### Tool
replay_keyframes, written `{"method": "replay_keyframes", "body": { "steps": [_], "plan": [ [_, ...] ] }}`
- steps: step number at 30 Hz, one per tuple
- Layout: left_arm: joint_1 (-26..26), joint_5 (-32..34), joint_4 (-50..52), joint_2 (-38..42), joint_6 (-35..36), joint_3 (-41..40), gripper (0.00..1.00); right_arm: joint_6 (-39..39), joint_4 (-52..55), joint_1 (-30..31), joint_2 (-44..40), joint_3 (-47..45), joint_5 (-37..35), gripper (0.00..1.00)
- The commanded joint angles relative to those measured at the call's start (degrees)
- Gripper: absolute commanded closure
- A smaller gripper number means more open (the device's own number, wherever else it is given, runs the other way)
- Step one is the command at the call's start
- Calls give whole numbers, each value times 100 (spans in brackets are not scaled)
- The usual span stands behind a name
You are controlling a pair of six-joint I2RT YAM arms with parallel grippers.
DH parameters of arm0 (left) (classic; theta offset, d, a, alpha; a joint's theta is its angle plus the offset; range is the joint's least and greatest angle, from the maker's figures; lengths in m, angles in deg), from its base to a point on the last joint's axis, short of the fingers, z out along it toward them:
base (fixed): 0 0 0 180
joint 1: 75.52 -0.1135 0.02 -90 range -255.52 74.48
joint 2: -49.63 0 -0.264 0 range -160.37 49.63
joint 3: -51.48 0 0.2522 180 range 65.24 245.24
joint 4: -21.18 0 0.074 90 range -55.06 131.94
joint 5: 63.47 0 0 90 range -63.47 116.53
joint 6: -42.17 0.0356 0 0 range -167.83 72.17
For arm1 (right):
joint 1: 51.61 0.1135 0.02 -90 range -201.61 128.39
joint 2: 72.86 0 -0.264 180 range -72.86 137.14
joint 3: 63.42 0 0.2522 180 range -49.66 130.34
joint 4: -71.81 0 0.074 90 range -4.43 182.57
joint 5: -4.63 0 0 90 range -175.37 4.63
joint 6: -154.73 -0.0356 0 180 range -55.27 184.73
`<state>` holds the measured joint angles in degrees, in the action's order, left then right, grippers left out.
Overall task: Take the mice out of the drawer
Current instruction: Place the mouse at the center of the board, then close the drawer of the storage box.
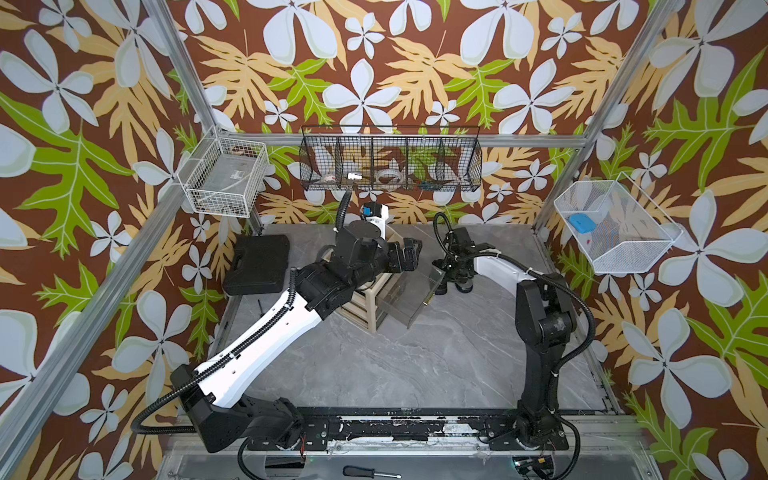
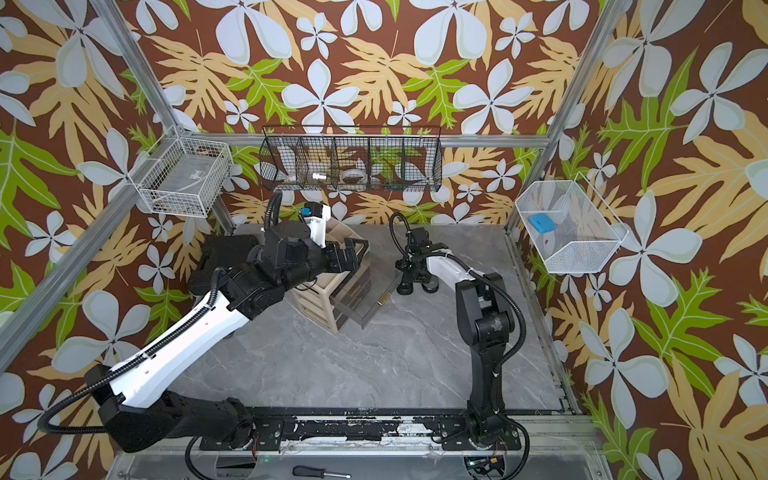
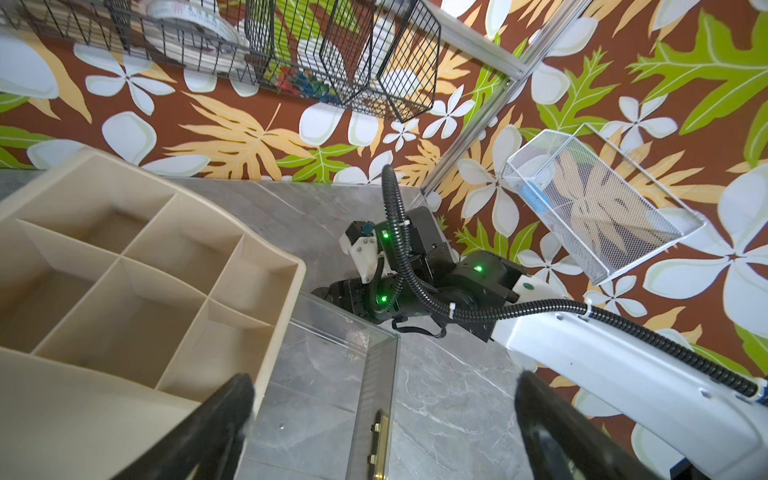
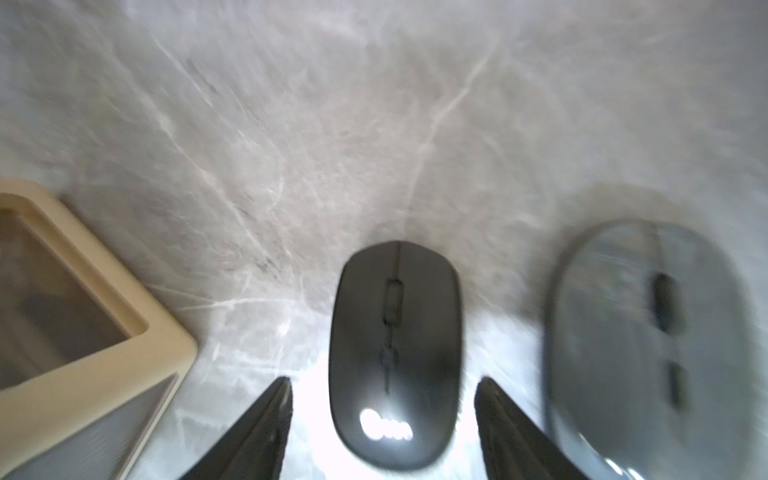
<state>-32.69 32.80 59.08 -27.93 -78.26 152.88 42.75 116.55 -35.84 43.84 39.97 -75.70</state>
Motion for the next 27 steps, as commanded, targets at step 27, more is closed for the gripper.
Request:
{"method": "replay_keyframes", "body": {
  "steps": [27],
  "plan": [
    [-1229,420,-87,1939,-1019,-2468,22,-776,-512,492,-3111,-2159,493,40]
  ]
}}
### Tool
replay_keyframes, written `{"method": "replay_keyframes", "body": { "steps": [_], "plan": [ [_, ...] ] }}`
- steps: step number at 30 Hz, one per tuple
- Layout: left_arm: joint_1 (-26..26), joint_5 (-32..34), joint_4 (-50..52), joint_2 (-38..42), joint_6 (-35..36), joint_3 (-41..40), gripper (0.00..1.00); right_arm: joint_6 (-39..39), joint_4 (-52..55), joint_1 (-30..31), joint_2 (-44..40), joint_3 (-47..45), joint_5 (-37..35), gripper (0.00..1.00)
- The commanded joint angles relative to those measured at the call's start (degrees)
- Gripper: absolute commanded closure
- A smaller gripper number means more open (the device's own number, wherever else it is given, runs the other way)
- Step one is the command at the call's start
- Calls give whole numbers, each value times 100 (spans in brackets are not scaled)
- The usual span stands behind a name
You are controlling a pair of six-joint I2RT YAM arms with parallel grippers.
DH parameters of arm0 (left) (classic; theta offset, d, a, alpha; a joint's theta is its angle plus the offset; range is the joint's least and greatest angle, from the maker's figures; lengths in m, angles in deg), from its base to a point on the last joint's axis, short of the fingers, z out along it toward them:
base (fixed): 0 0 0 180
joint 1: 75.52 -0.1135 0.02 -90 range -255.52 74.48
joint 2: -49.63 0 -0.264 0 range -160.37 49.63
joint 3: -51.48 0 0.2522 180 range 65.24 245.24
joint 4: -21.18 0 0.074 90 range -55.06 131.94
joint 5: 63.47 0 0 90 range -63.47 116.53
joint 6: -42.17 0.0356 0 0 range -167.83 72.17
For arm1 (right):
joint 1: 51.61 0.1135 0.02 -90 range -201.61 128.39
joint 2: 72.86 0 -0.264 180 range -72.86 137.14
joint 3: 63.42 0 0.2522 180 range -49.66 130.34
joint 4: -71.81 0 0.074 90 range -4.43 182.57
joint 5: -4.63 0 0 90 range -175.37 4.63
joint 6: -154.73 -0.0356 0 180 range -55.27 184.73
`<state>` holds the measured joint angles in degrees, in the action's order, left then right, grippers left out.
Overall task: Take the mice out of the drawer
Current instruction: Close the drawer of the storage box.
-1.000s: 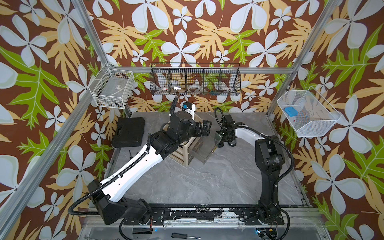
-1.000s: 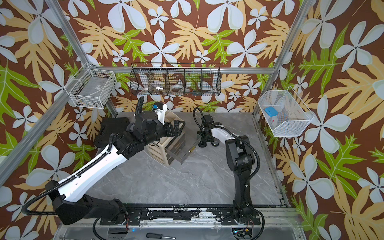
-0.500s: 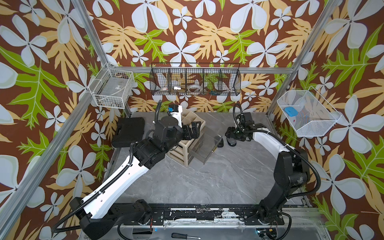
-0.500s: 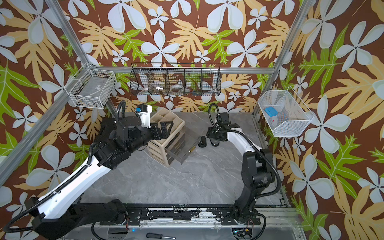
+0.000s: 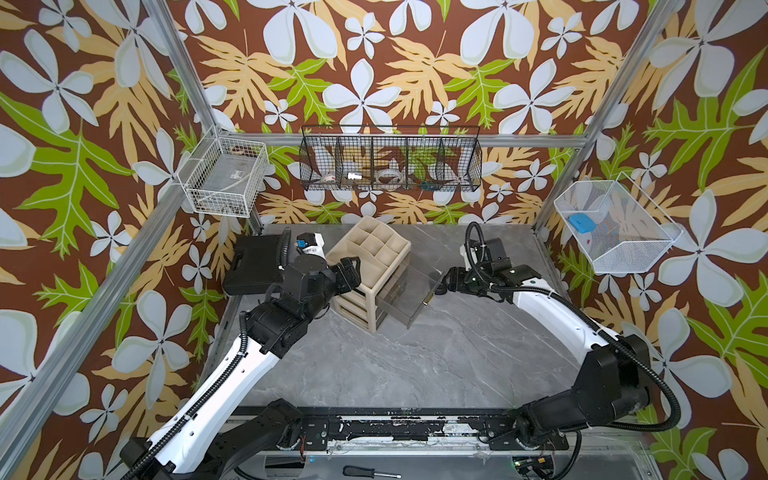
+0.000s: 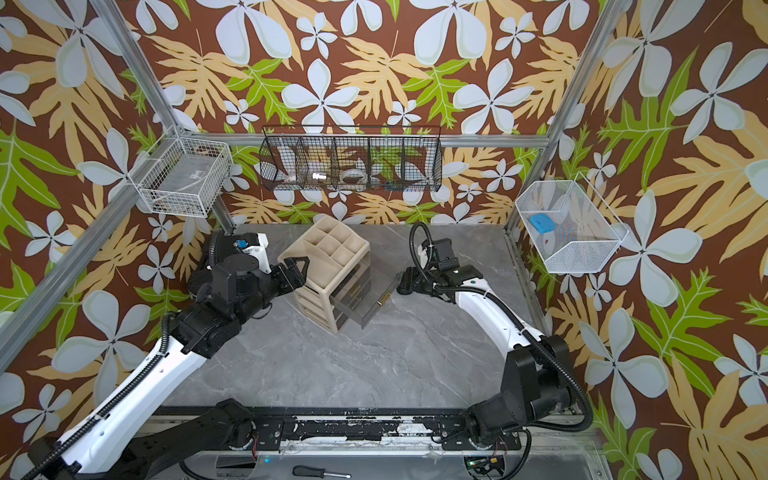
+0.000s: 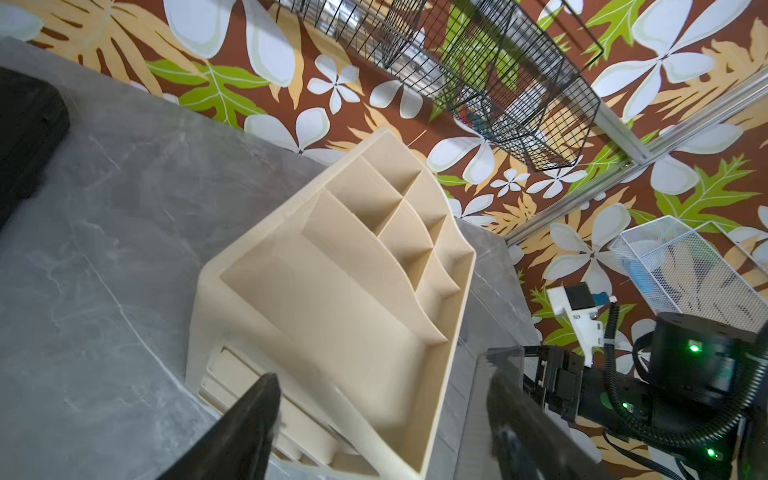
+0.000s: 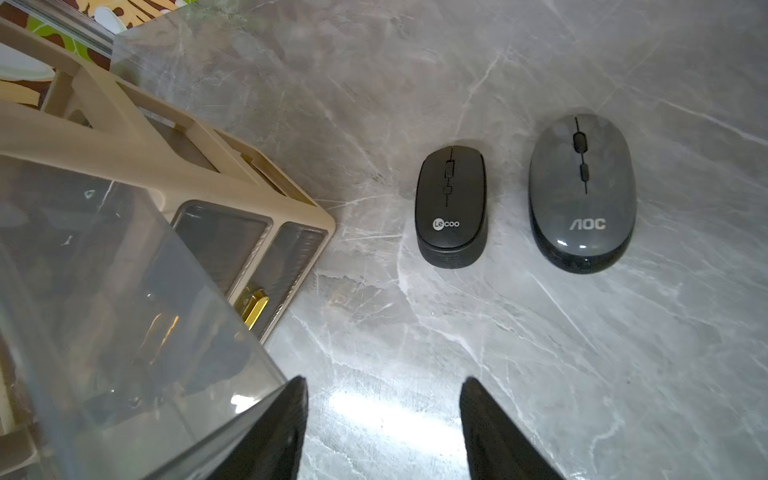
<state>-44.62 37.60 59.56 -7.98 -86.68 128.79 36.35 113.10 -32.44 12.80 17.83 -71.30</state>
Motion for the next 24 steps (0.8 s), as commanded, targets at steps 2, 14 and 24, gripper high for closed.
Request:
{"method": "replay_keyframes", "body": {
  "steps": [2,14,24],
  "plan": [
    [-40,-39,-116,-129,-200,-109,23,-182,-157,272,24,153,-8,40],
    [-119,265,-218,-365,-379,-316,23,-517,-608,790,563,739,73,40],
    [-248,484,-217,-379,-461,-375,22,-808,-954,1379,1259,1407,-9,39]
  ]
}}
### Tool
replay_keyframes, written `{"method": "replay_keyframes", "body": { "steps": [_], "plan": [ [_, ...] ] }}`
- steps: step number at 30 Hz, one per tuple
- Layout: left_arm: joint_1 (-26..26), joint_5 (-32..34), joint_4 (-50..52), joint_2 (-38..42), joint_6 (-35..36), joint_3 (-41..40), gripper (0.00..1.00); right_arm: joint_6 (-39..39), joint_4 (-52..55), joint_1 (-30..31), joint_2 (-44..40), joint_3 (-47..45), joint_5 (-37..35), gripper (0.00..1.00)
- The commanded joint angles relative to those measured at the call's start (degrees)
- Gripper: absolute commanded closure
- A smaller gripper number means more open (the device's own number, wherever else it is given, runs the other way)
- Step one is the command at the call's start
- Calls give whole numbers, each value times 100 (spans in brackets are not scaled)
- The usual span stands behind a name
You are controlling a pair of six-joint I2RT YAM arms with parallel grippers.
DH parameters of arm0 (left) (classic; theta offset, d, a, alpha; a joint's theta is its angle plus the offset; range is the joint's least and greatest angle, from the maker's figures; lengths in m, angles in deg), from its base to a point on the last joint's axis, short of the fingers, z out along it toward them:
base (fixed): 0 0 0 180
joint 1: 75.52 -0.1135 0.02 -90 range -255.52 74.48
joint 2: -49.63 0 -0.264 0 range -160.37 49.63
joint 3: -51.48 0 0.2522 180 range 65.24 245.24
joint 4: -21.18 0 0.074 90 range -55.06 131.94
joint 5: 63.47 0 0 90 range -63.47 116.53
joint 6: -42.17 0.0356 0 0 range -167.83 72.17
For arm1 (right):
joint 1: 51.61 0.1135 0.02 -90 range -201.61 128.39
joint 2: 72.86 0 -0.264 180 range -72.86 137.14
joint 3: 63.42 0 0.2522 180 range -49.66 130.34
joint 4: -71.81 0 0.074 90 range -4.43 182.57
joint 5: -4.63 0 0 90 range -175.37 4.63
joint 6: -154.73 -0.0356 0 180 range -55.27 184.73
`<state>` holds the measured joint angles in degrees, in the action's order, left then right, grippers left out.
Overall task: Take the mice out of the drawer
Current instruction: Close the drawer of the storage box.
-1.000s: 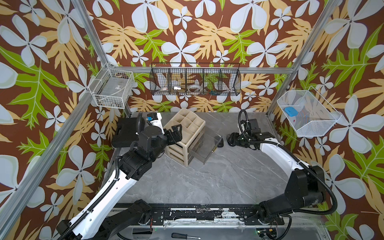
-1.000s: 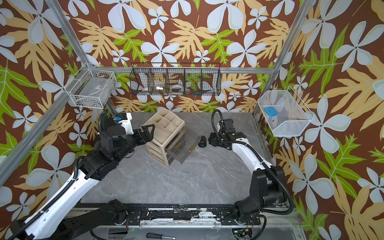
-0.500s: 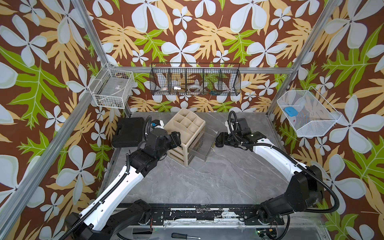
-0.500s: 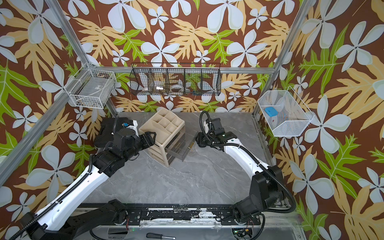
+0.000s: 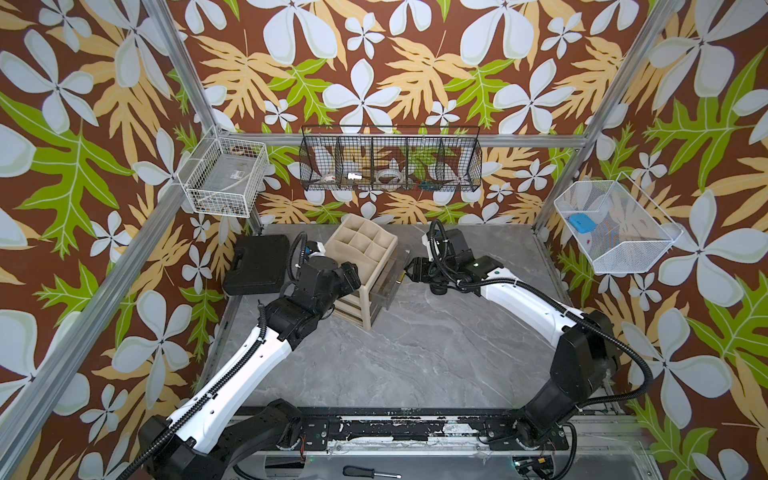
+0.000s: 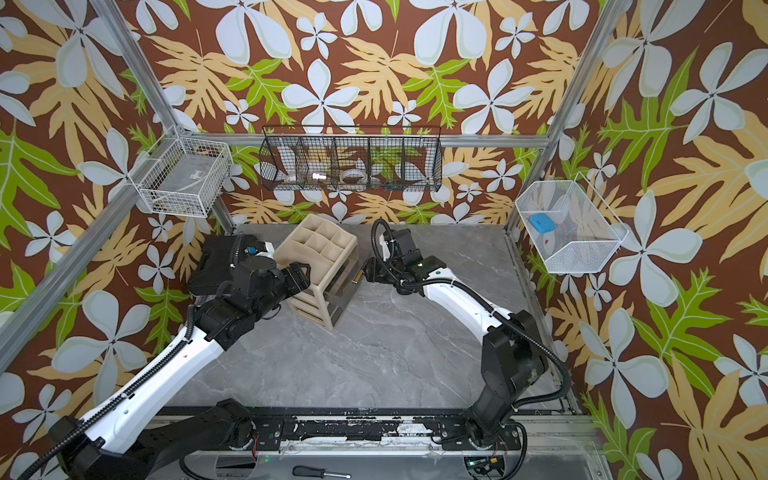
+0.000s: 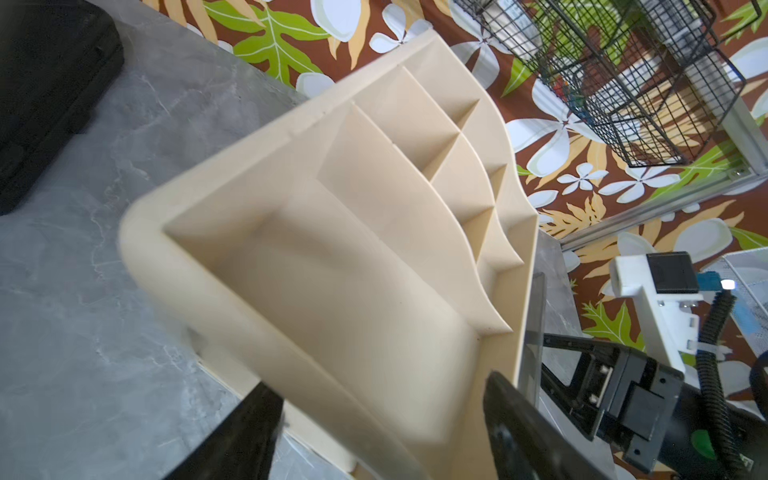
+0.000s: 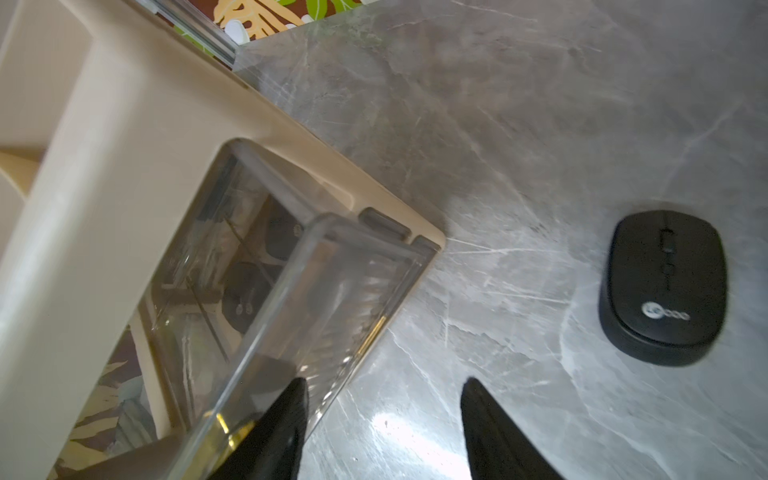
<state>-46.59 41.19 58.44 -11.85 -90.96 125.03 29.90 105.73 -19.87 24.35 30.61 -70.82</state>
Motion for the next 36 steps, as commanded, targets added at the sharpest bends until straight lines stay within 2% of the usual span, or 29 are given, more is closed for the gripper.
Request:
{"method": "replay_keyframes", "body": {
  "steps": [1,7,19,23,28,31,36],
  "plan": [
    [-75,125,-92,5,-28,-1,22,-188,-269,170,156,167,-53,38],
    [-124,202,-77,4,-64,-23,23,-267,-492,400,594,639,-53,38],
    [-306,398,-39,48,-169,-108,23,-326,-1294,520,1200,1052,539,34],
    [-414,367,-38,90,-206,-73,24,-539,-1606,358,968,529,971,35],
    [-432,289,-107,126,-226,-120,25,-1268,-2807,287,404,-805,1352,36],
    [-432,231,-166,108,-261,-165,27,-1996,-4052,321,363,-1541,1629,38],
    [-441,218,-250,109,-310,-265,29,-2584,-5172,558,683,-1787,1562,42]
  ]
}}
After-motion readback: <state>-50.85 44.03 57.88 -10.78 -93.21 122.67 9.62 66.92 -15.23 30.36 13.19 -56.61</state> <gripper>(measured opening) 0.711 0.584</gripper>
